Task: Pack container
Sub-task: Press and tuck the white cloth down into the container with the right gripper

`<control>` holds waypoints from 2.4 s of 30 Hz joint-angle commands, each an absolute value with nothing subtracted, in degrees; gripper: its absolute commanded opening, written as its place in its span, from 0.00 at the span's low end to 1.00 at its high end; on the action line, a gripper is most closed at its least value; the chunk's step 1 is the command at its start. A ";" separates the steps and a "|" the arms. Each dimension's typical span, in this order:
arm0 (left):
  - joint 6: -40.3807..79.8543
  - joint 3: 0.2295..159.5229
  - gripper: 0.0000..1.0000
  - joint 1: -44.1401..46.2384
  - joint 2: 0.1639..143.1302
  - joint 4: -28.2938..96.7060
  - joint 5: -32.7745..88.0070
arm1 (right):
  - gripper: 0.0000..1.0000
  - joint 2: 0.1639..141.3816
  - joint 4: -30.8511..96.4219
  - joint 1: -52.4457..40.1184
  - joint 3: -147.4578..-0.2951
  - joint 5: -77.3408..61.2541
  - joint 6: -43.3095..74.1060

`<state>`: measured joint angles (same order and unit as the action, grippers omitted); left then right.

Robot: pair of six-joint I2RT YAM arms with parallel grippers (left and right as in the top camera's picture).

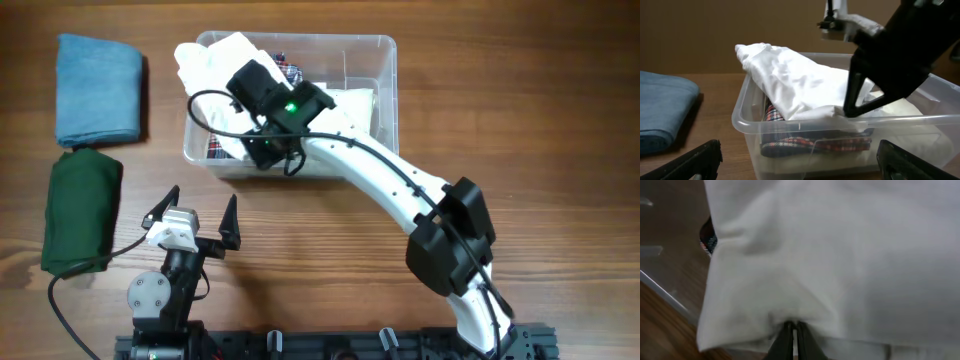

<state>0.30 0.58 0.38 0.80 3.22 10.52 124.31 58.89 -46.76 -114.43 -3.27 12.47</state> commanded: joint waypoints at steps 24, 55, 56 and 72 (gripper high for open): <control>0.43 0.32 1.00 0.64 0.38 3.44 10.20 | 0.04 128.05 41.58 -49.67 -114.63 -10.79 5.82; 0.43 0.32 1.00 0.64 0.38 3.44 10.20 | 0.09 137.97 13.39 -46.22 -115.98 -1.17 -8.91; 0.43 0.32 1.00 0.64 0.38 3.44 10.20 | 0.09 138.10 13.21 -45.65 -115.98 -1.10 -8.78; 0.43 0.32 1.00 0.64 0.38 3.44 10.22 | 0.12 143.06 12.95 -41.50 -115.96 -2.61 -5.87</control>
<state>0.30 0.58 0.38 0.80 3.22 10.52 139.00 11.73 -42.00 -115.66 -3.03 -6.46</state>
